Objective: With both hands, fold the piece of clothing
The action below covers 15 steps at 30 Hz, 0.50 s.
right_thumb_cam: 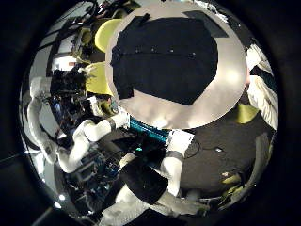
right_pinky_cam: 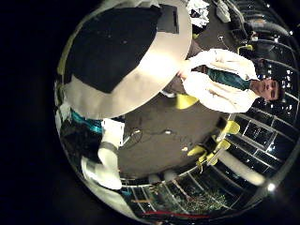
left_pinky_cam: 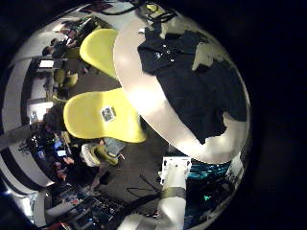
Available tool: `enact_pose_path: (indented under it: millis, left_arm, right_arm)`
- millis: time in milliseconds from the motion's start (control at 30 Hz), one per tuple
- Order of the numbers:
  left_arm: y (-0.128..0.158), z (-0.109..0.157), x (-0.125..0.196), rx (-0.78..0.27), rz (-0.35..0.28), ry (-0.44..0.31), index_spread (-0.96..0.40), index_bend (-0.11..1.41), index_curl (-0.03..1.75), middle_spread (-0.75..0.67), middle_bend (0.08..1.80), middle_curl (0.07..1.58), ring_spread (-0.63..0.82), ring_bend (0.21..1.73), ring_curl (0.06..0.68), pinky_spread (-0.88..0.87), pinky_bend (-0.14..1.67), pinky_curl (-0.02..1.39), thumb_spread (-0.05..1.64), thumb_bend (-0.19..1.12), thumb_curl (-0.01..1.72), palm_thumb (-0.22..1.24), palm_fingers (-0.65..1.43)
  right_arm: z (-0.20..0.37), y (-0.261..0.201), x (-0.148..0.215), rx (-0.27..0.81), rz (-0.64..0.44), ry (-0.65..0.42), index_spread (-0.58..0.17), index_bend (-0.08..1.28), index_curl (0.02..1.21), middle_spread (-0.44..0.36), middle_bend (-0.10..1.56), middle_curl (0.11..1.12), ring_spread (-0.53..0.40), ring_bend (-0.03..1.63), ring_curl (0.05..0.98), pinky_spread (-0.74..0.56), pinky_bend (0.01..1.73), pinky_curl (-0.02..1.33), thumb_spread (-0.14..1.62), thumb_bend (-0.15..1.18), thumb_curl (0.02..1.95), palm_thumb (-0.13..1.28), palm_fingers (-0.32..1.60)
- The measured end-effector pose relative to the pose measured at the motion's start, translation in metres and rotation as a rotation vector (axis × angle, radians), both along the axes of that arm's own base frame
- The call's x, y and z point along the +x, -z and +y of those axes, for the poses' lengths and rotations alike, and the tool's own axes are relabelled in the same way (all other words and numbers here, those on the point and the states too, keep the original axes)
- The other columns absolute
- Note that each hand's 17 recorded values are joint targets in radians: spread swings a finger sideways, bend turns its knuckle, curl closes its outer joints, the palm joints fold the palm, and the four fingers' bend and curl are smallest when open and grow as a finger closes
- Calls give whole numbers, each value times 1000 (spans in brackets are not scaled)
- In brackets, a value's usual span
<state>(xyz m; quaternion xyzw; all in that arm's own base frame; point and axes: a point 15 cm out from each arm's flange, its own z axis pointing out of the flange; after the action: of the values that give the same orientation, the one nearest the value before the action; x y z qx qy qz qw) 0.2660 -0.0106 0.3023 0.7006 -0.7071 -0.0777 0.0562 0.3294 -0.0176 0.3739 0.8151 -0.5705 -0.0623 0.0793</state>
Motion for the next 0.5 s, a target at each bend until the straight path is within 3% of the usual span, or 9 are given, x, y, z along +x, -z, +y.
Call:
enact_pose_path:
  millis: [167,333,500]
  left_arm:
    - [-4,2,-1,-11,-13,-26,-55,167,317,68,304,417,103,831,199,147,463,338,1108,-18,261,147,233]
    - [5,3,-8,-25,13,-44,-59,173,325,67,299,419,97,825,197,148,462,336,1109,-19,263,162,239]
    - [18,-11,-13,-6,38,36,-61,171,331,63,298,418,95,818,193,142,456,331,1117,-18,265,174,247]
  right_arm:
    - [-12,-1,-1,7,-2,6,-345,155,272,45,218,355,180,512,221,391,499,257,1246,-16,242,217,149]
    - [-14,0,-1,11,0,-9,-344,155,270,49,220,356,180,506,222,391,493,259,1250,-15,244,219,153]
    - [-20,1,-4,12,3,0,-335,155,271,49,220,355,180,502,222,386,488,261,1254,-16,240,215,156]
